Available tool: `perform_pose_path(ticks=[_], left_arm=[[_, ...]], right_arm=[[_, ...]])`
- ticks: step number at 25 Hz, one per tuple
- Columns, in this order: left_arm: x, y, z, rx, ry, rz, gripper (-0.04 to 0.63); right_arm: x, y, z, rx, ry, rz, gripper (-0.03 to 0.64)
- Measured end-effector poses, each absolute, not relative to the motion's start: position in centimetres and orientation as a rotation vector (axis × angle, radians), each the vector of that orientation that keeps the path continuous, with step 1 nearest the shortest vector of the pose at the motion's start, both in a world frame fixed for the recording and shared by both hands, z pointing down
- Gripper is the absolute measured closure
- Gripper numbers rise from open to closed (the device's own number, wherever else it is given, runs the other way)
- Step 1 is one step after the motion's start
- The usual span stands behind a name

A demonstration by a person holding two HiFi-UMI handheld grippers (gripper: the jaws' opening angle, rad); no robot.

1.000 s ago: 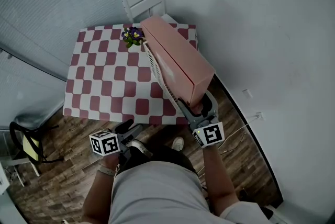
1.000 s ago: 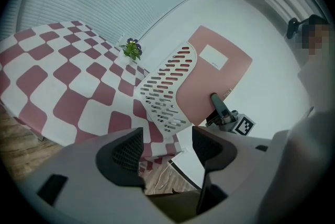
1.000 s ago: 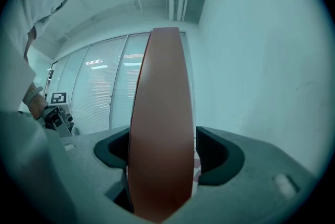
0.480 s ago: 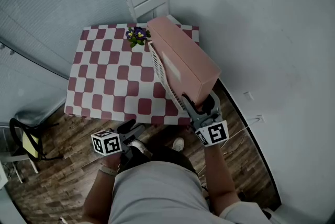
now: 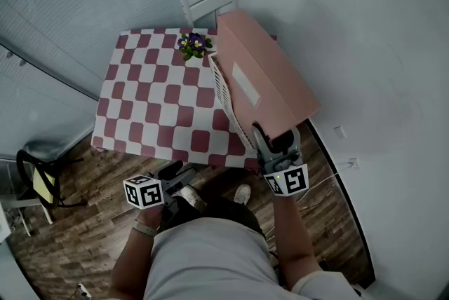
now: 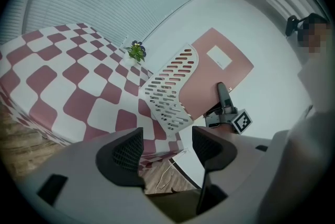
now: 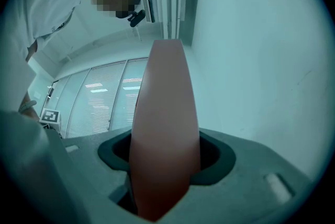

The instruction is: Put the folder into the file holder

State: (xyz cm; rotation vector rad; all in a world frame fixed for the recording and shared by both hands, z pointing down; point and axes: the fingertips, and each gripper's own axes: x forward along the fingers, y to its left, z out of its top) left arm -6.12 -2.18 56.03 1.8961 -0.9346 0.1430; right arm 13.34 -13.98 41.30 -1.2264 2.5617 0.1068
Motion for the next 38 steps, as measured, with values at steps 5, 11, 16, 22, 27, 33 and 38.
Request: perform_pose_path(ticks=[5,11,16,22,27,33,38], left_arm=[[-6.6,-1.8,56.2,1.884,-0.949,0.150,0.307],[-7.0,-1.5,56.6,1.870,-0.958,0.156,0.307],[-6.8,-1.4,56.9,1.865,-0.956,0.154,0.307],[-6.2,-1.3,56.8,1.866,-0.950,0.146,0.307],[-5.7,-1.0,57.1,1.867,-0.945,0.151,0.307],[-5.1,-0.5,57.2,1.863,-0.938,0.144,0.307],[-4.7,-0.2,57.3,1.866,-0.934,0.134,0.307]], right_arm=[[12.8,-14.1,42.5,-1.222,2.565,0.126,0.344],[12.6,-14.0,45.2,-1.245,2.623,0.078,0.341],[12.4,-14.1,47.4,-1.281,2.718,0.043,0.330],[12.6,-14.1,50.2,-1.394,2.836,0.033,0.325],[13.0,-14.3,52.4,-1.460,2.897,-0.046,0.322],[13.3,-14.0,54.0,-1.494,2.972,-0.130,0.310],[14.0,-13.5,53.4,-1.492,2.948,-0.149,0.307]])
